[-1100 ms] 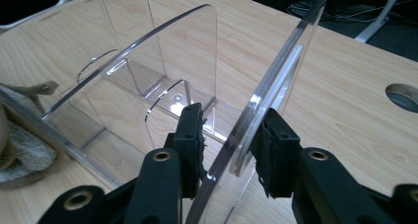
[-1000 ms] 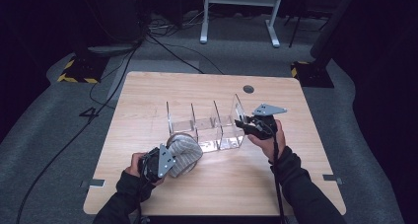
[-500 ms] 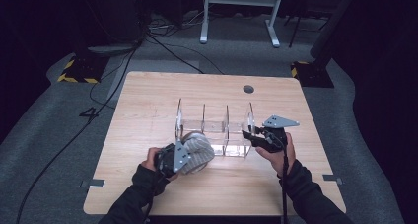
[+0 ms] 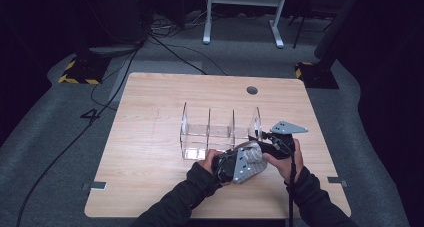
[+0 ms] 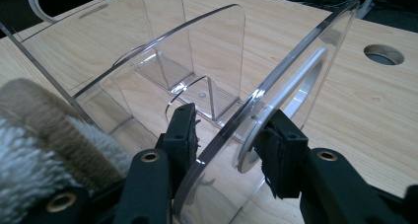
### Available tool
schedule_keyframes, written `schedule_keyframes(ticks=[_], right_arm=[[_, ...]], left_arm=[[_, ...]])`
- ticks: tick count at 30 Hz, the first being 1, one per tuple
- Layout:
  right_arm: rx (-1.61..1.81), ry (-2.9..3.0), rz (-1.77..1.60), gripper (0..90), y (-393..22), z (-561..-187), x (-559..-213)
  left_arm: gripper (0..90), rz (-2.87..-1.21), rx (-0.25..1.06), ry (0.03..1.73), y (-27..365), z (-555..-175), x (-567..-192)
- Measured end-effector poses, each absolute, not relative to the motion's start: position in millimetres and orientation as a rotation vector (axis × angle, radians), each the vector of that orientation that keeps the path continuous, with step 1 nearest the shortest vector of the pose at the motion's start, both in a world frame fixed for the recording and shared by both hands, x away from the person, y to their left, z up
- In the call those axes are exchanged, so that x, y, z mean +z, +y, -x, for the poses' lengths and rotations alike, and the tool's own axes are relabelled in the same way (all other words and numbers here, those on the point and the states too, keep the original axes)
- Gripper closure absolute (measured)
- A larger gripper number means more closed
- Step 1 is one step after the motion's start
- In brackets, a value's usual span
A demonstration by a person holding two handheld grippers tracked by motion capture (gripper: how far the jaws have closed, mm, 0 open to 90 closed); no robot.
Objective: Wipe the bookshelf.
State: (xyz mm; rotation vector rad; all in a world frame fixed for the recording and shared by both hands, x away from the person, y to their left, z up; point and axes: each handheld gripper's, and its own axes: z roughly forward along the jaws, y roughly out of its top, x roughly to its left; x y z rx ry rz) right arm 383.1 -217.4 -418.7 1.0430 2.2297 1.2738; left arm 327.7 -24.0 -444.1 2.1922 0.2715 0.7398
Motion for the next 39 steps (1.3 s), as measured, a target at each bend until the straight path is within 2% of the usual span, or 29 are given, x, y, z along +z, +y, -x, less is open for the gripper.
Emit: schedule_keyframes(ticks=[6,17,22,25,30,34,36,39], right_arm=[[1.272,2.24,-1.016,61.1,-219.6,-383.7,-418.4],[1.275,2.253,-1.02,61.2,-220.1,-384.8,-418.0],[1.27,2.257,-1.016,61.0,-219.8,-384.4,-417.8],[1.277,2.259,-1.018,60.9,-219.6,-384.4,-418.1],[1.275,2.255,-1.023,59.6,-219.9,-384.5,-418.0],[1.241,2.232,-1.003,54.6,-220.8,-384.3,-417.3],[1.206,2.205,-0.994,48.6,-221.4,-382.5,-416.7],[1.195,2.205,-1.001,48.2,-225.8,-380.4,-416.2]], left_arm=[[75.1,-2.217,0.759,0.295,-5.7,-325.4,-443.0],[75.2,-2.266,0.84,0.491,97.5,-311.9,-435.5],[74.0,-2.226,0.871,0.635,141.3,-307.3,-434.4],[73.6,-2.18,0.838,0.733,160.6,-309.4,-437.2],[74.0,-2.186,0.845,0.713,148.0,-312.2,-436.3],[73.9,-2.208,0.848,0.65,132.9,-309.6,-435.7],[73.9,-2.216,0.843,0.612,124.0,-308.1,-434.8],[73.9,-2.214,0.819,0.582,115.6,-307.7,-433.2]])
